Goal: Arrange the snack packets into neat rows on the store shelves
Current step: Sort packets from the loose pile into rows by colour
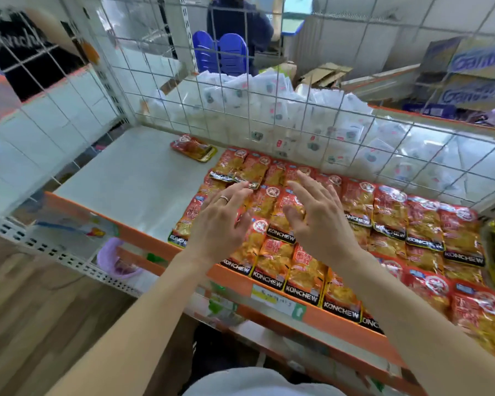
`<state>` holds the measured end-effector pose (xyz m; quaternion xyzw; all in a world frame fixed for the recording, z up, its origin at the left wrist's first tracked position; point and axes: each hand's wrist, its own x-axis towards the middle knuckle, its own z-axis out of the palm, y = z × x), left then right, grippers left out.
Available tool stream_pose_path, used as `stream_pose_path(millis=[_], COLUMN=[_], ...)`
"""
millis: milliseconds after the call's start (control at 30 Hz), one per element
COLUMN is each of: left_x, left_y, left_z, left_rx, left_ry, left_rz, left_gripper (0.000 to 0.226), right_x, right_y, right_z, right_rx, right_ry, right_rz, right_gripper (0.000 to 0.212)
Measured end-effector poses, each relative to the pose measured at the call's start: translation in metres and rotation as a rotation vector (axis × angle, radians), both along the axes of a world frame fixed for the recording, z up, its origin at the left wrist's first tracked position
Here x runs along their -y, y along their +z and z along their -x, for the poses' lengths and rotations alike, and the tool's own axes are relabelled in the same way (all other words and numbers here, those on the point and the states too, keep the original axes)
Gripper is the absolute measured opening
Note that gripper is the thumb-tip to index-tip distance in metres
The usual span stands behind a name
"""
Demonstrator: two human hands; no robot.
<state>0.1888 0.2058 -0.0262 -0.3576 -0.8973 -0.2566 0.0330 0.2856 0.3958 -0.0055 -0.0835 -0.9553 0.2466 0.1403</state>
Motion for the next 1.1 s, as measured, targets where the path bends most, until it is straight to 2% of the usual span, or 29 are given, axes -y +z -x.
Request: stream_pose_path(millis=[467,767,867,1000,1100], left_x=[0.107,0.171,0.179,0.181,0.179], left_y=[-0.008,-0.025,-0.025,-0.024,-0.026], left_z=[0.130,0.210,0.226,0.246,0.253], left_rx=[-0.022,0.008,0.015,0.036,0.052], left_ry=[0.016,0.065,0.041,0.009,-0.018], left_rz=[-0.026,-0.071,-0.093,-0.112,-0.119], left_gripper=[0.043,0.042,0.042,0.044,0.045], right_x=[0.111,0.162,0.169,0.167,0.164], right_y=[0.002,-0.014,-0.022,-0.032,-0.037], right_z=[0.129,0.226,0.258,0.294,0.309], right_rx=[0.030,0.143,0.213,0.252,0.284], right_ry=[-0.003,-0.014,0.002,-0.088,-0.201], right_rz=[-0.070,-0.135,-0.095,-0.108,-0.077], right_gripper=[0.050,0.055,0.057,0.056,0.045])
